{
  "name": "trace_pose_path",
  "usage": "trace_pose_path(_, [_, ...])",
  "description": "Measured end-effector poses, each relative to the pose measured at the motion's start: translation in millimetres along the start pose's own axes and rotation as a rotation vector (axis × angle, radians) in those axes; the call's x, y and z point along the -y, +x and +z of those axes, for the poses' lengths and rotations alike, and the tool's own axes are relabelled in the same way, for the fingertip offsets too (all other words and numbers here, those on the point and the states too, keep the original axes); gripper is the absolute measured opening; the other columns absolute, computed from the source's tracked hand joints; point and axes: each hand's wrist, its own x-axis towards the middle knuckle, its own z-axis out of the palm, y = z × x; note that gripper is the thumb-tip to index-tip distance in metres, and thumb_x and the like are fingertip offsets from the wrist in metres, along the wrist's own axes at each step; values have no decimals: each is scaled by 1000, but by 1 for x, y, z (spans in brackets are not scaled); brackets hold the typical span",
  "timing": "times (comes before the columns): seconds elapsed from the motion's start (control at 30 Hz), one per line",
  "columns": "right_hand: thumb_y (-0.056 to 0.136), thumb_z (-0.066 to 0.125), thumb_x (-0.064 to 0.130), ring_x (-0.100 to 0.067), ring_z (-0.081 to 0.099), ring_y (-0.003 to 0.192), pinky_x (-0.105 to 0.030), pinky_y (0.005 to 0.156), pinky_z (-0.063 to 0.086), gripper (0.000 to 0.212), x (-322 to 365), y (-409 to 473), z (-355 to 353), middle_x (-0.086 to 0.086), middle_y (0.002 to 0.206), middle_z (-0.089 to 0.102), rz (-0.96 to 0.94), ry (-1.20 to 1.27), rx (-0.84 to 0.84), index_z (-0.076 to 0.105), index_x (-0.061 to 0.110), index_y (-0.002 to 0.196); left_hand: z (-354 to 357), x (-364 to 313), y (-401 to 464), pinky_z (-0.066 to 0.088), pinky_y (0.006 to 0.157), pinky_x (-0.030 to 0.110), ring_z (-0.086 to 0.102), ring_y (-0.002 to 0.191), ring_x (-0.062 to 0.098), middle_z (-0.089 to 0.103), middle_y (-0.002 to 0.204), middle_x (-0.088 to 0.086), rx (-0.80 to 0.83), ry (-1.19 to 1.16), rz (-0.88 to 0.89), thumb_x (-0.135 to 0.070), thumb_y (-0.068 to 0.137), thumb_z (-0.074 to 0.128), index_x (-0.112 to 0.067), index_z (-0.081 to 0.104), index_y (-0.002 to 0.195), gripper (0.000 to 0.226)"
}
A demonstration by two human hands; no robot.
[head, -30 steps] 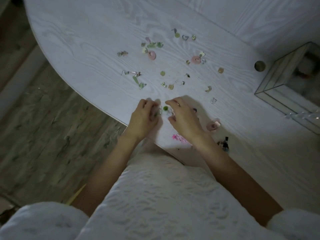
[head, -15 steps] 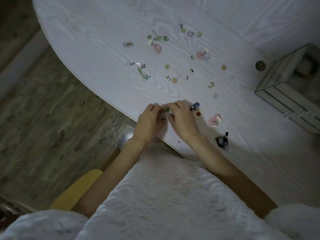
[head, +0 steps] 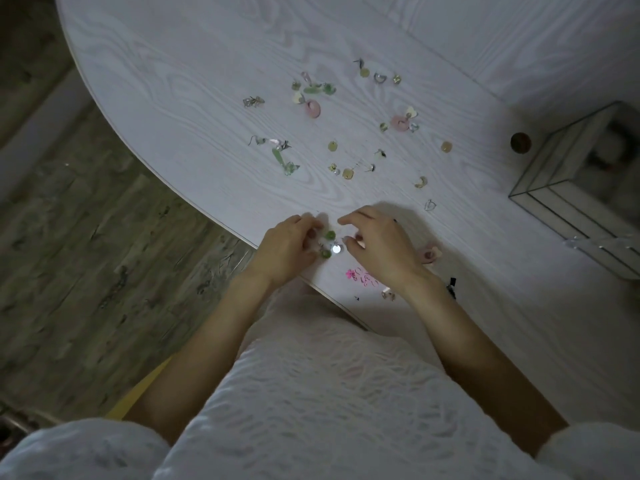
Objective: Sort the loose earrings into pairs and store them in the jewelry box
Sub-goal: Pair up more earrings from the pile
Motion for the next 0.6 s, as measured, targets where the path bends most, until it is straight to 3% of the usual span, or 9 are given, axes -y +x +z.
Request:
trace_pose_path(0.2, [94,52,18,-20,59,102,-38,82,52,30,-11,29,-38,-4,123,58,6,-43,-51,56,15,123,-36,3,25,46,78,27,56,89,14,63,104,3,-214,-4,106,-21,84,64,-15,60,114,31])
trace_pose_path(0.37, [92,53,11,-25,52,112,-33,88,45,29,-38,78,-61,-9,123,58,59,-65,-264,59,11,120,-59,6,81,42,80,27,58,96,24,62,108,9,-415,-18,76,-13,84,62,-12,61,114,30])
trace_pose_path(0.5, [89,48,-4,-28,40,121,-34,99,40,41,-62,117,-67,-12,131,48,122,-134,-355,54,10,126,-67,4,128,38,92,32,45,116,31,50,131,11,-388,67,51,-7,84,55,-10,52,128,44])
trace_pose_path(0.6, [90,48,-2,-30,40,121,-35,100,34,41,-73,135,-69,-14,131,48,167,-207,-341,51,11,129,-68,2,149,39,93,36,41,119,35,48,134,13,-333,197,52,-5,83,52,-7,51,127,44])
